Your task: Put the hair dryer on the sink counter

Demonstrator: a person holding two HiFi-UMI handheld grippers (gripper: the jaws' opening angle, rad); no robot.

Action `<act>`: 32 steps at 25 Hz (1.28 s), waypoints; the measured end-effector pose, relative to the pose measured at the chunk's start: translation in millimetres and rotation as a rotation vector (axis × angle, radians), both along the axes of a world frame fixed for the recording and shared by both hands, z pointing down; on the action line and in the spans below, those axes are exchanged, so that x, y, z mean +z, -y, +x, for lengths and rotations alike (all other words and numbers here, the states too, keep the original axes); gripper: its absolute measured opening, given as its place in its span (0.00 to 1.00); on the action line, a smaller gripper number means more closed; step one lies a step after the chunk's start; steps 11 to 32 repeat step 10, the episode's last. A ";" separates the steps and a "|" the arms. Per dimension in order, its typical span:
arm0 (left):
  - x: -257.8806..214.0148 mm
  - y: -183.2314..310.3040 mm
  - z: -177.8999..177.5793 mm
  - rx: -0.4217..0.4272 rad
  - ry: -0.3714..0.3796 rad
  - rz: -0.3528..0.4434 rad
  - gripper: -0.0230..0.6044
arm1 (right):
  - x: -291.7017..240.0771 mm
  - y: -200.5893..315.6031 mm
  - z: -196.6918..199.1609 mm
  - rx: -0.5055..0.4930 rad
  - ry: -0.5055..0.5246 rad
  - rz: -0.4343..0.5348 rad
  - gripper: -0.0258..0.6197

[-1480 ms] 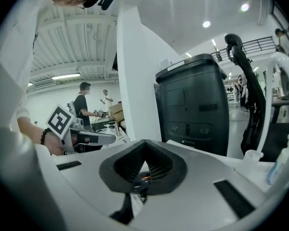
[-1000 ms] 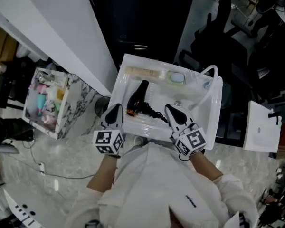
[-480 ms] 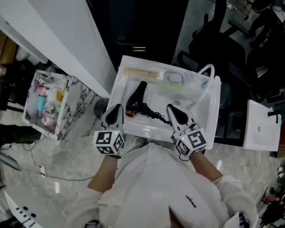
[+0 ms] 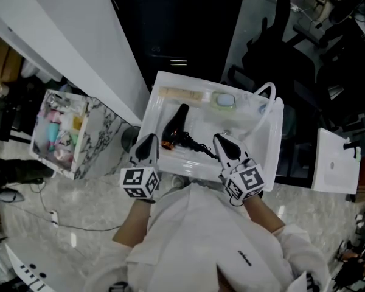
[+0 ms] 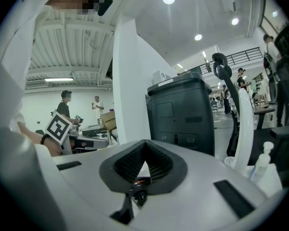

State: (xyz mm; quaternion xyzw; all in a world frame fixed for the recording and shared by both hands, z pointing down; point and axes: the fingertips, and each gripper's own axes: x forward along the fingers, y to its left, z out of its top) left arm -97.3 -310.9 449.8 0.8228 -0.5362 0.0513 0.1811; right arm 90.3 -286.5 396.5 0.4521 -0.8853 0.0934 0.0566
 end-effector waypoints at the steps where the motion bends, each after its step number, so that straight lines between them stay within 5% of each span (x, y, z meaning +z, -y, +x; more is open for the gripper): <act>1: -0.5 0.3 0.0 0.000 0.000 0.000 0.09 | -0.6 0.3 -0.1 -0.001 0.000 0.000 0.07; 32: 1.7 -1.1 0.0 -0.004 0.001 -0.006 0.09 | -0.2 -0.1 -2.4 -0.017 -0.004 0.003 0.07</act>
